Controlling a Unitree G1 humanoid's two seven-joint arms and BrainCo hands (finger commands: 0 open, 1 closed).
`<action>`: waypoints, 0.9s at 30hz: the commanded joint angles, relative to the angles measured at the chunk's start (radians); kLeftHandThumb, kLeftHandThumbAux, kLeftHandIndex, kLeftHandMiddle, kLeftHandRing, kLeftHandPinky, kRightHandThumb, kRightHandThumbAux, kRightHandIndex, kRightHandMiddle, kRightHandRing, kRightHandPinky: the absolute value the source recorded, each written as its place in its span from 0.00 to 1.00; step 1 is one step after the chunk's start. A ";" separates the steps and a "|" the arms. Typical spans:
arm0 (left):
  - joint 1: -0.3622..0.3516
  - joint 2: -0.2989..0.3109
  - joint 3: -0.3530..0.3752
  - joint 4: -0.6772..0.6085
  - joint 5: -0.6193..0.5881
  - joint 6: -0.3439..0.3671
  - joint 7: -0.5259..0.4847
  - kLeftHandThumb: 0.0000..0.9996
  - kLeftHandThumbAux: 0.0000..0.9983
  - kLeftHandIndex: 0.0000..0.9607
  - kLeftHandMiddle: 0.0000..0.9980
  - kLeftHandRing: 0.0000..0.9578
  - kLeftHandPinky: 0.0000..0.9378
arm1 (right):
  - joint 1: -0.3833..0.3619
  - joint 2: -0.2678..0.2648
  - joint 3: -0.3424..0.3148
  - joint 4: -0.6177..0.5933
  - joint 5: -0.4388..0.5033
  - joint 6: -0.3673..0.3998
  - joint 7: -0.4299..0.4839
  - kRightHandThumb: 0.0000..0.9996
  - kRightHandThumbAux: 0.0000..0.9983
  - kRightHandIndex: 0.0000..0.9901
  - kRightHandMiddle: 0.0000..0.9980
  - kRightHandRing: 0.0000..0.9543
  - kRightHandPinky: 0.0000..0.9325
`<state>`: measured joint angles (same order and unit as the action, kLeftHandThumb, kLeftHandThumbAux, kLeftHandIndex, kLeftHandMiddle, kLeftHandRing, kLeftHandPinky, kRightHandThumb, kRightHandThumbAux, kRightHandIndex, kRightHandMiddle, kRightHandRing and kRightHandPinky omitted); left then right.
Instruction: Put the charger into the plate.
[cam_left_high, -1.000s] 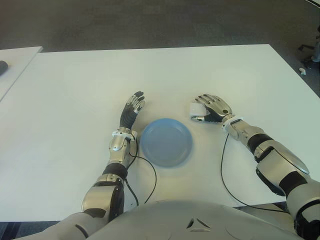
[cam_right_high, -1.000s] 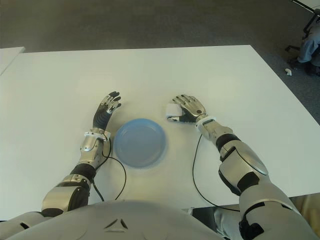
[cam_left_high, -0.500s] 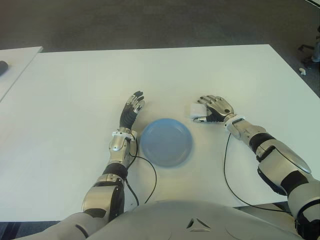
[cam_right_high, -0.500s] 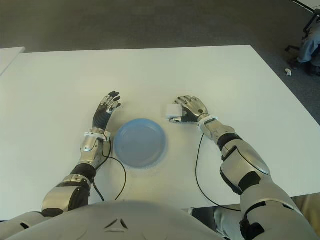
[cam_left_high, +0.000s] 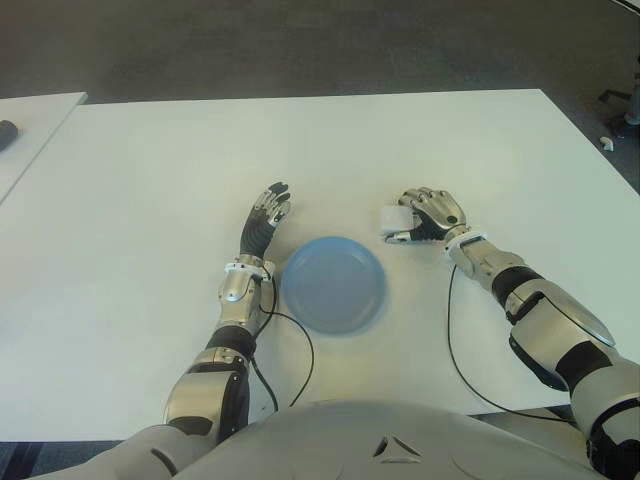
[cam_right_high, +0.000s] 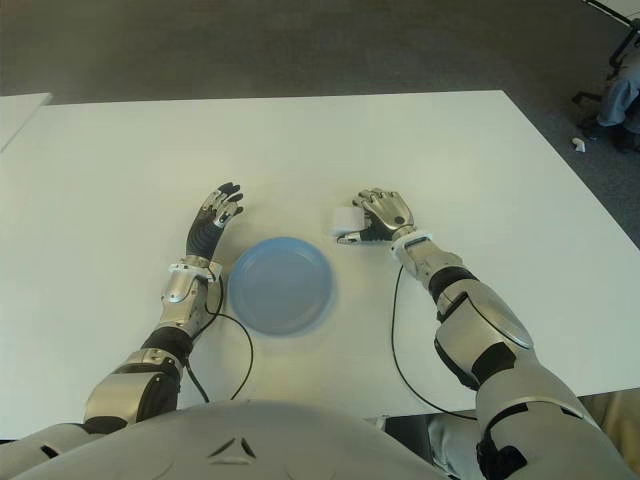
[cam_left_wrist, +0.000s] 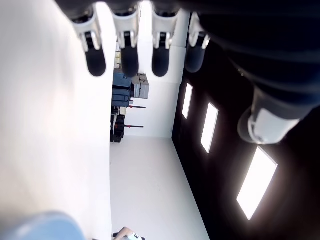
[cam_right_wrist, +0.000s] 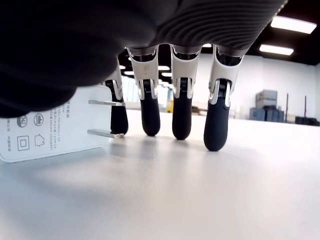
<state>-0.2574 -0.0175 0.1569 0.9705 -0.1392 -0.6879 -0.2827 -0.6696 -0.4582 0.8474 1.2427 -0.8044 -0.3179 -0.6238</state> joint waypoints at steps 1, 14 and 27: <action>0.121 -0.031 0.016 0.104 -0.016 0.091 0.013 0.00 0.49 0.16 0.14 0.15 0.17 | 0.192 0.008 0.037 0.074 -0.044 -0.001 0.114 0.74 0.71 0.44 0.85 0.89 0.91; 0.094 -0.009 0.038 0.108 -0.026 0.110 0.015 0.00 0.48 0.15 0.13 0.13 0.17 | 0.187 0.000 0.035 0.067 -0.047 -0.012 0.125 0.75 0.71 0.44 0.86 0.90 0.90; 0.019 0.044 0.048 0.138 -0.004 0.145 0.078 0.00 0.52 0.18 0.11 0.11 0.16 | 0.178 -0.001 0.032 0.063 -0.045 -0.036 0.156 0.75 0.71 0.44 0.87 0.91 0.91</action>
<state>-0.2973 0.0075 0.1882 1.0009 -0.1466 -0.6461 -0.2427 -0.6678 -0.4598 0.8296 1.2374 -0.7975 -0.3387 -0.6242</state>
